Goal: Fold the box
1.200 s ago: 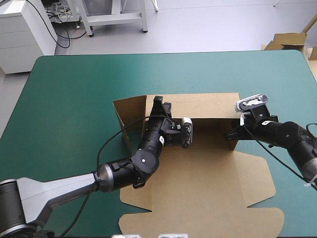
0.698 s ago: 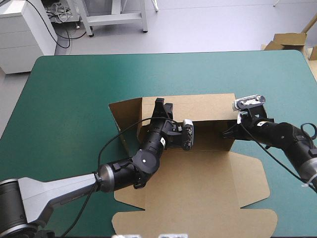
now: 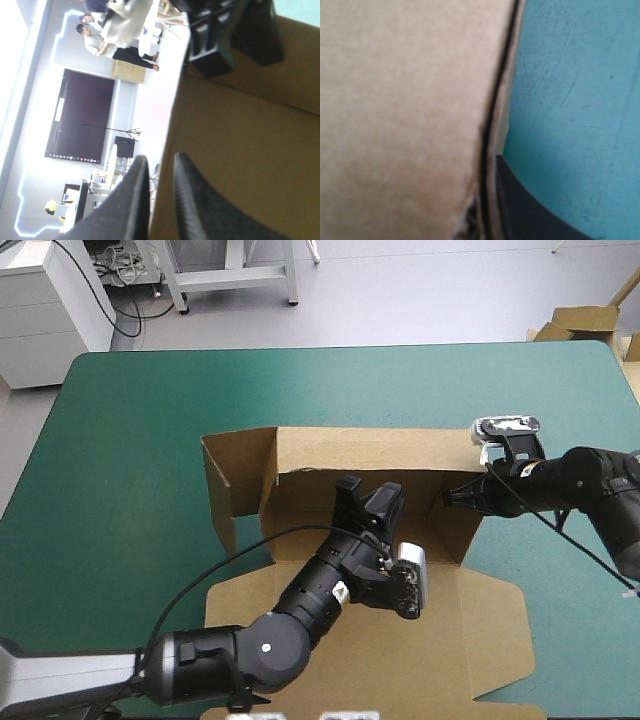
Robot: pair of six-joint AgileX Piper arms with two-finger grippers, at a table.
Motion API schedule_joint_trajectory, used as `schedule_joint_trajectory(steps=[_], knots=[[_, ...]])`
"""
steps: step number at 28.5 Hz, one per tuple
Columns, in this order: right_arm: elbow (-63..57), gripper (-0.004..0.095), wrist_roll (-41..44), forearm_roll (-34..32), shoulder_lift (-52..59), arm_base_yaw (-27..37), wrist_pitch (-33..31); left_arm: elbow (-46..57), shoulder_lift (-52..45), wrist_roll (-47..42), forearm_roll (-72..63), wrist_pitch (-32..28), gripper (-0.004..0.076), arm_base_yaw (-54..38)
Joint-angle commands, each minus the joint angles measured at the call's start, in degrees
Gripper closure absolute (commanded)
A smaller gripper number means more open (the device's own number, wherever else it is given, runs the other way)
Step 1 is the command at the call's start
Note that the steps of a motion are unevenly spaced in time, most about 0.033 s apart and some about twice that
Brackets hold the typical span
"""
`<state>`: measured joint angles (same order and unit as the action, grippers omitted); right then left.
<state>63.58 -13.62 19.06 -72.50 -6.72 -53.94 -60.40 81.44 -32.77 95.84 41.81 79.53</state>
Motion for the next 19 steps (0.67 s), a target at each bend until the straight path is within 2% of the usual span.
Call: schedule_joint_trajectory(steps=[1, 6, 9, 17, 19], knots=[[4.7, 0.0861, 2.1, -1.7, -0.9, 0.0, -2.6, -1.9, -6.7, -1.1, 2.0, 5.1, 0.0720, 0.0], [9.2, 0.0861, 1.4, -2.1, -8.9, 0.0, -6.5, -1.9, -13.2, -1.2, -1.0, 5.4, 0.0718, -7.2], [13.4, 0.0861, 0.9, -2.2, -15.2, 0.0, -6.4, -1.9, -17.0, -1.2, -9.0, 3.7, 0.0718, -18.1], [24.7, 0.0853, -0.9, -2.5, -25.7, 0.0, -4.8, -1.9, -18.6, -0.1, -32.7, -10.3, 0.0718, -46.0], [27.2, 0.0794, -1.3, -2.5, -27.2, -0.1, -4.8, -1.9, -18.6, 3.3, -40.8, -14.3, 0.0718, -52.6]])
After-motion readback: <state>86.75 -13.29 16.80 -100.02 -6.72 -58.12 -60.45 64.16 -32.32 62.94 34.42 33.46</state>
